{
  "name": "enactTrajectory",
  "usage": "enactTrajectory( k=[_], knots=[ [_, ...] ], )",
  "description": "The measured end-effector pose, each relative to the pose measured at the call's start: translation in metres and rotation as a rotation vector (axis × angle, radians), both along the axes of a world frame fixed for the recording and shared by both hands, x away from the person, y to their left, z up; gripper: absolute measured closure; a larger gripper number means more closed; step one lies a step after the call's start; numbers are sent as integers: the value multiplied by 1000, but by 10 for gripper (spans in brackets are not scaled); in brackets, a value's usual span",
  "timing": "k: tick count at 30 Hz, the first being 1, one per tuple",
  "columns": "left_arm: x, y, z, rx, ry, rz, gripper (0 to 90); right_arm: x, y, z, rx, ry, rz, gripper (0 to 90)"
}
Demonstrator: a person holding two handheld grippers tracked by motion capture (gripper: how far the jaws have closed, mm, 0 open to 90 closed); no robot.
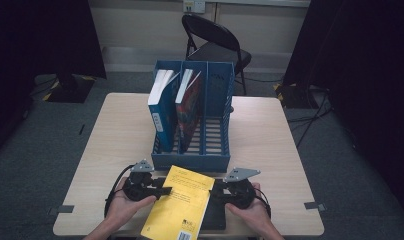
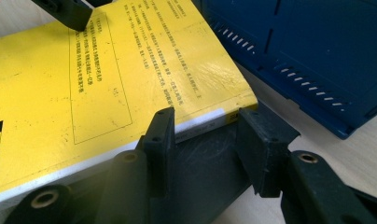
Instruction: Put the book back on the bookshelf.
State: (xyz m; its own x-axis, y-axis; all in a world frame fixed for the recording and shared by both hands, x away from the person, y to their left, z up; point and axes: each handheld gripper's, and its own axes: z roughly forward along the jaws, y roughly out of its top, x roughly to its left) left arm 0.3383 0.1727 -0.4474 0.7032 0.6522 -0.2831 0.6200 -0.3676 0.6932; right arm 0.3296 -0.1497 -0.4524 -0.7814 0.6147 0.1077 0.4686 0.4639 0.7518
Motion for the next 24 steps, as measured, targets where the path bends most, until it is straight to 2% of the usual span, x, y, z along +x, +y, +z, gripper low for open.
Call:
enactTrajectory(
  k=[1, 7, 8, 11, 13, 16, 20, 24],
  knots=[
    [0, 1, 1, 2, 7, -1, 537, 1, 1, 0, -4, -2, 4, 587],
    [-11, 11, -1, 10, -20, 26, 521, 8, 13, 3, -39, -22, 27, 612],
    [-11, 14, -1, 5, -9, 30, 520, 10, 15, 3, -37, -21, 29, 611],
    [-12, 20, -2, -8, -10, 33, 518, 14, 19, 1, -16, -20, 20, 612],
    [-10, 21, -5, -23, -29, 30, 518, 15, 19, -1, -2, -15, 14, 612],
    [-5, 19, -5, -29, -15, 39, 474, 15, 18, -1, 10, -11, 12, 612],
    [2, 13, -2, 9, -24, 46, 458, 15, 18, -2, 15, -13, 7, 612],
    [10, 14, -5, -25, 17, 62, 432, 14, 18, -3, 20, -14, 1, 612]
  ],
)
